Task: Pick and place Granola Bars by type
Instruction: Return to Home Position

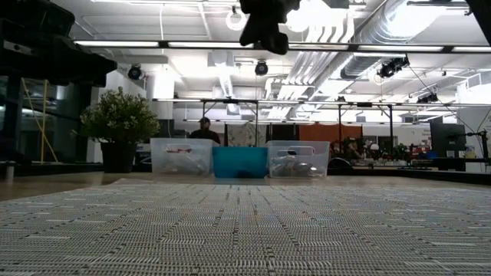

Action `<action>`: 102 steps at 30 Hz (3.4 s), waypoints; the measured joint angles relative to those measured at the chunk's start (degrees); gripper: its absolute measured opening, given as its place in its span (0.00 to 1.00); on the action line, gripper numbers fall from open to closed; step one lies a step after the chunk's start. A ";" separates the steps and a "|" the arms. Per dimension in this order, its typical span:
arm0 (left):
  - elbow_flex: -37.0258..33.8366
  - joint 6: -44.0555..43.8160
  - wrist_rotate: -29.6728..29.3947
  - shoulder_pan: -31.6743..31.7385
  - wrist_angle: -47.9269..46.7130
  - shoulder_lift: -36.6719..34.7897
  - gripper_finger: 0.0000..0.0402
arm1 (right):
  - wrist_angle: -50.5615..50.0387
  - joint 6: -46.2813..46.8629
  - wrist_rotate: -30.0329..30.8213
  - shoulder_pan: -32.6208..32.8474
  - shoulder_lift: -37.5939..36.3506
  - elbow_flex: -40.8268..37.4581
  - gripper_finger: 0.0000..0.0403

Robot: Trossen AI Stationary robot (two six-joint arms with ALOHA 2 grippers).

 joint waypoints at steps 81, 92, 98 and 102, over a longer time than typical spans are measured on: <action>0.00 0.00 -0.01 0.00 0.02 0.02 0.00 | 103.07 17.02 19.92 8.43 -86.66 -104.65 0.00; 0.01 0.01 0.00 0.00 0.01 0.02 0.00 | 104.75 10.96 25.51 19.06 -86.66 -107.86 0.00; 0.02 0.01 -0.01 0.01 0.02 0.02 0.00 | 96.01 12.41 26.60 20.15 -86.64 -107.86 0.00; 0.01 0.00 0.00 0.01 0.00 0.02 0.00 | 94.01 13.14 25.88 20.11 -86.66 -107.86 0.00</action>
